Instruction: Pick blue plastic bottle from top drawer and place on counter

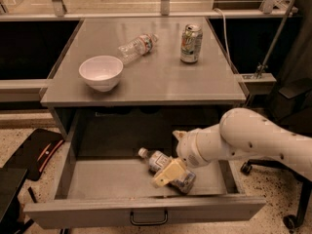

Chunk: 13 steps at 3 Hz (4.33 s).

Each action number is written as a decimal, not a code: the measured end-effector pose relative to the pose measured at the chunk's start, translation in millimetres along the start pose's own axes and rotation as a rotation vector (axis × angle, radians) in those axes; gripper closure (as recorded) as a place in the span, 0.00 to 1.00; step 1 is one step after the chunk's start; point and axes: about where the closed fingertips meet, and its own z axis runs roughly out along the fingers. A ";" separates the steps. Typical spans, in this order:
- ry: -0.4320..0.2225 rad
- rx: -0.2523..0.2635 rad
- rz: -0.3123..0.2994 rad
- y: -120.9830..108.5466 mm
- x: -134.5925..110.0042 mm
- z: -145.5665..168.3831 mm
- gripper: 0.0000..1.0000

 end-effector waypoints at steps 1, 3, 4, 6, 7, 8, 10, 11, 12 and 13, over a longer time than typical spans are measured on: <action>0.071 0.073 -0.059 27.4 -9.1 18.0 0.00; 0.184 0.308 -0.190 14.8 12.7 2.7 0.00; 0.185 0.301 -0.186 15.2 11.5 2.0 0.00; 0.057 0.059 -0.077 1.5 -16.8 52.3 0.00; 0.024 0.027 -0.063 -13.4 -18.2 69.9 0.00; 0.045 0.057 -0.064 -10.8 -10.0 63.8 0.00; 0.070 0.110 -0.046 -19.2 13.8 53.6 0.00; 0.094 0.123 -0.060 -16.9 12.6 57.3 0.00; 0.168 0.115 -0.078 -4.5 28.7 76.2 0.00; 0.172 0.102 -0.082 0.6 26.0 82.5 0.00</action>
Offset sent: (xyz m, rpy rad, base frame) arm -0.0182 0.0402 -0.0887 -0.3444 -0.0597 -0.5919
